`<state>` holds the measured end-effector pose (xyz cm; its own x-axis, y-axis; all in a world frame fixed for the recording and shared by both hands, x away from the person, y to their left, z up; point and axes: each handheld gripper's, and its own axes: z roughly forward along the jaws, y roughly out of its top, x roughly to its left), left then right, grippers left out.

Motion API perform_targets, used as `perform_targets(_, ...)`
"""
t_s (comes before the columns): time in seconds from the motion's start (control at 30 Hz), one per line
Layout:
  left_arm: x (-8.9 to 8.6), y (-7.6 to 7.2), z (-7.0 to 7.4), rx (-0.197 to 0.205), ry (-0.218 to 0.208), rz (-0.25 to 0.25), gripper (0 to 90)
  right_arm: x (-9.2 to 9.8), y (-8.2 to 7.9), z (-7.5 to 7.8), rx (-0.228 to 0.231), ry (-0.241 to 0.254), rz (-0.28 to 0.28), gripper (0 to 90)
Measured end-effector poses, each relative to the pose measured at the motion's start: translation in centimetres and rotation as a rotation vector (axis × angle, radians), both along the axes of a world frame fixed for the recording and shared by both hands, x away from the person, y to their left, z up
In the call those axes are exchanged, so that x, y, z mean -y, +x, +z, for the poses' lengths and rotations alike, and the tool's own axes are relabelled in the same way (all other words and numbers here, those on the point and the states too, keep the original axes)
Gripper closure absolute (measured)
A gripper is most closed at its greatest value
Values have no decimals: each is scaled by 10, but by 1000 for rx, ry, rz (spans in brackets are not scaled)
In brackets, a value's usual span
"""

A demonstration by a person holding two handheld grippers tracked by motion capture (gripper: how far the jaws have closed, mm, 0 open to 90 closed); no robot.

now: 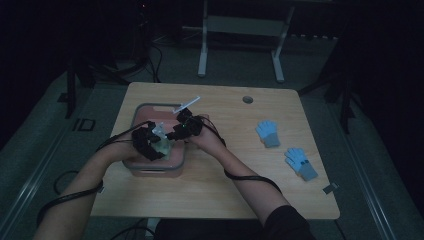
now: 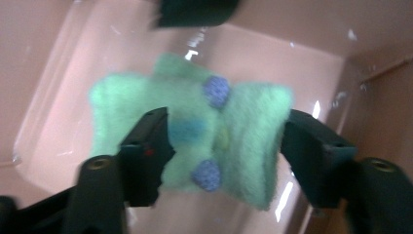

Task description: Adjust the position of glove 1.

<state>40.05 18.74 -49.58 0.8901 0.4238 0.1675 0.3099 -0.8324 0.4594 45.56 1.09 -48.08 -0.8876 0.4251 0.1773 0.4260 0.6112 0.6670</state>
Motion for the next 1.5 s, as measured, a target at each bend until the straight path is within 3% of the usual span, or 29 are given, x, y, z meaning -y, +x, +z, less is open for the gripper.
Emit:
perform_targets(0.17,4,-3,14,23,-56,55,167,19,-9,13,33,38,3,426)
perform_targets(0.27,9,-7,23,40,-125,80,125,31,-13,19,48,53,4,368)
perform_targets(0.37,14,-11,28,58,-165,106,71,44,-19,25,55,61,13,293)
perform_targets(0.43,18,-15,31,49,-209,108,53,54,-21,28,58,68,11,268)
perform_targets(0.5,24,-19,31,40,-211,97,34,64,-24,30,72,83,-1,202)
perform_targets(0.7,43,-25,34,47,-219,62,23,90,-25,31,69,76,-26,185)
perform_targets(0.83,56,-27,37,22,-266,43,36,108,-26,30,77,78,-50,171)
perform_targets(1.0,75,-35,37,56,-320,13,44,130,-29,29,86,82,-70,166)
perform_targets(1.2,101,-49,37,95,-347,-19,42,162,-32,25,159,62,-111,162)
perform_targets(1.33,118,-59,35,97,-395,-50,44,179,-35,22,116,22,-162,172)
perform_targets(1.5,134,-66,26,98,-422,-43,38,202,-38,15,99,39,-221,136)
